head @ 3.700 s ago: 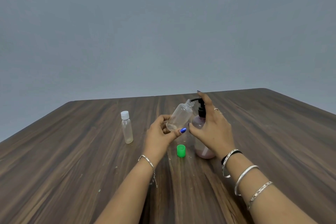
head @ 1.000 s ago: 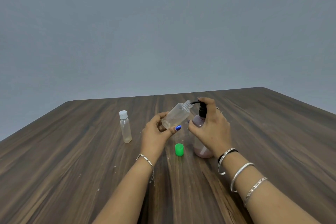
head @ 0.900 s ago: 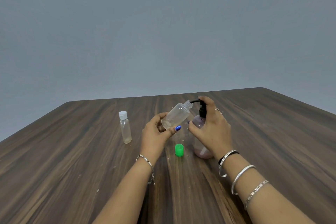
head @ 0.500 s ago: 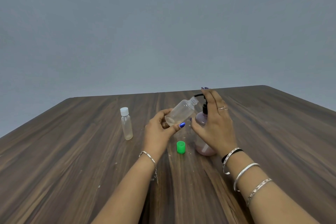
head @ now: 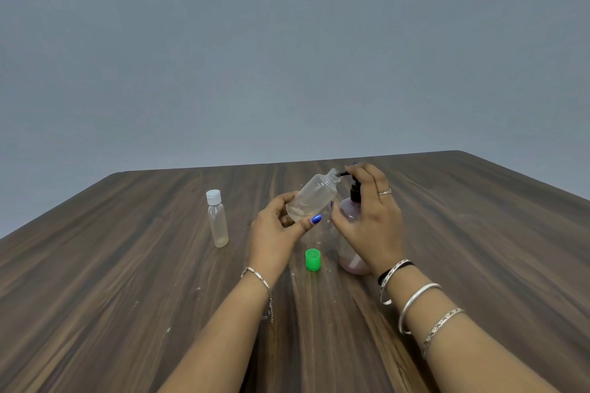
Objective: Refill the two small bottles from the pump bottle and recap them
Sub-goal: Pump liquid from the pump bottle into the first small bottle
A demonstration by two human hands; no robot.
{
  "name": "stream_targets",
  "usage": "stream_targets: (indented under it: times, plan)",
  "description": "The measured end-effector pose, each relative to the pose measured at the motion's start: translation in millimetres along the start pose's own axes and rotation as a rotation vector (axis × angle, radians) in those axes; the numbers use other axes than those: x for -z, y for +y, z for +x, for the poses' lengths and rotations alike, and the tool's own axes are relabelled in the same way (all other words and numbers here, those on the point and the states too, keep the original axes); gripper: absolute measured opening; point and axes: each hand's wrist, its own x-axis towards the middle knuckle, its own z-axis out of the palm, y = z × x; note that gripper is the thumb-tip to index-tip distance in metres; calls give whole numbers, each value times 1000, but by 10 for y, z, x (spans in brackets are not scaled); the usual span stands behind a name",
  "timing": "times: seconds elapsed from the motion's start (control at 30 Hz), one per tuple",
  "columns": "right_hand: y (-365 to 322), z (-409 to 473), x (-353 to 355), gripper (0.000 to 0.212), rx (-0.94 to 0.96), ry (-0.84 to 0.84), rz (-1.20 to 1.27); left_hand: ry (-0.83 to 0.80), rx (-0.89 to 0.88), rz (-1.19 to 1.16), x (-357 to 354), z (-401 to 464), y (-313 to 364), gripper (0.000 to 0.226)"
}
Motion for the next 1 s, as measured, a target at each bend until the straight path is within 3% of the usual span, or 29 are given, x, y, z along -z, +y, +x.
stream_targets:
  times: [0.17,0.4,0.77,1.0]
  plan:
    - [-2,12,1,40,4,63,21,-13,11,-19,-6,-20,-19,40]
    - [23,-6,-1,60,44,15,-24,-18,-7,-34,-10,-21,28,39]
    - [-1,6,-24,42,-4,70,51,-14,13,-39,-50,-16,-18,39]
    - [20,-23,-16,65,45,39,-29,-19,10,-22,-36,6,-47,39]
